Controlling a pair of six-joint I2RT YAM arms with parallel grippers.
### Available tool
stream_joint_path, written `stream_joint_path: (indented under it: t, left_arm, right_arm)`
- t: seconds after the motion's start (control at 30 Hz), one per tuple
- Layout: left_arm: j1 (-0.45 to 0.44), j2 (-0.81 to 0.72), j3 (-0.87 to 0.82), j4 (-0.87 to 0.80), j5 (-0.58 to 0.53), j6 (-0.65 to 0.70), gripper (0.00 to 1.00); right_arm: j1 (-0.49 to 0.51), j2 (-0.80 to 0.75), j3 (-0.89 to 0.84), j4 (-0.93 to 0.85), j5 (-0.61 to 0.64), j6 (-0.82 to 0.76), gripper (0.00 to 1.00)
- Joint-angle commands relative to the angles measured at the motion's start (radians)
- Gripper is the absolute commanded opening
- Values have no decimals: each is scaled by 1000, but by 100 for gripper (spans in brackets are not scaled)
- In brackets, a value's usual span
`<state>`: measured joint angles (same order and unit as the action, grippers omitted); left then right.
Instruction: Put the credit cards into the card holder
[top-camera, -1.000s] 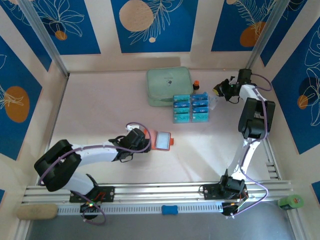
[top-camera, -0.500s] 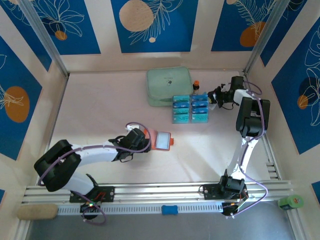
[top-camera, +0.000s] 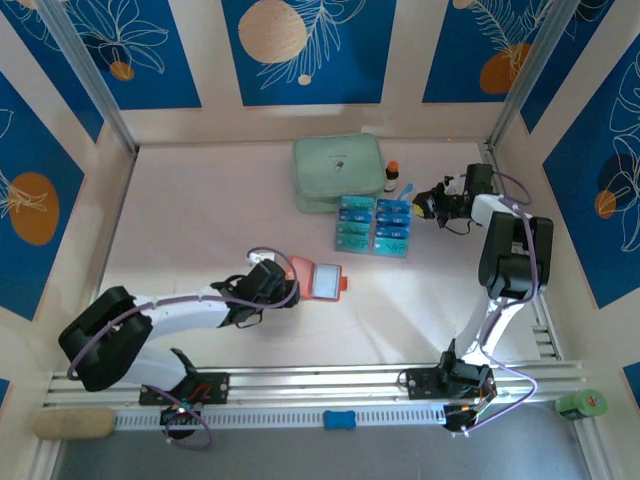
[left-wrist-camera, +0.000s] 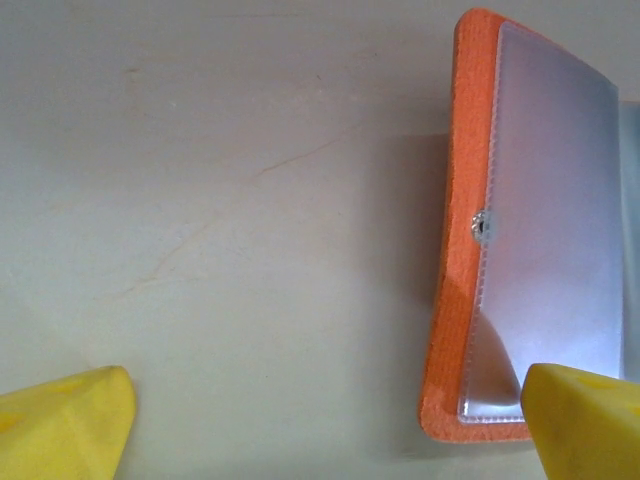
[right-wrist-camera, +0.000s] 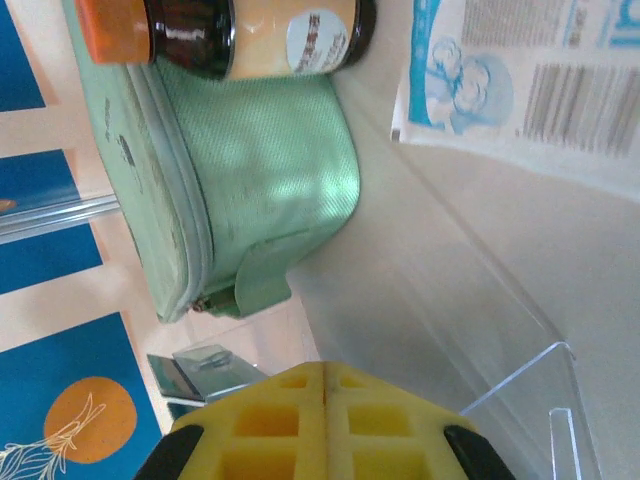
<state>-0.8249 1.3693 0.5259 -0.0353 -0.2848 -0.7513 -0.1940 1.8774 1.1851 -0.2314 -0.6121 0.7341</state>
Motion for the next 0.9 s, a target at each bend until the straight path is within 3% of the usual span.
stream_joint_path:
  t: [0.0,0.27,0.37,0.47,0.63,0.87]
  left_arm:
    - [8,-25,-19,-16,12,-6,99]
    - [9,-24,-28,1,17,-20,98]
    - [8,-27,-30,6,23,-26,98]
    - [8,-33,-31,5,24,-29,98]
    - [9,-38,-26,1,22,-28,99]
    - [8,-41,-17,-10,22,-23,99]
  right_arm:
    - [-7,-103,-53,2,30,6,0]
    - [52,-357,-171,-55,151,-29,2]
    - [149,-440,-200,-72,204,-38,2]
    - [314,-469,-208,-77,274,-45,2]
    - [556,-385,-177,-42,355,-33,2]
    - [723,-162,-102,6,374,-25,0]
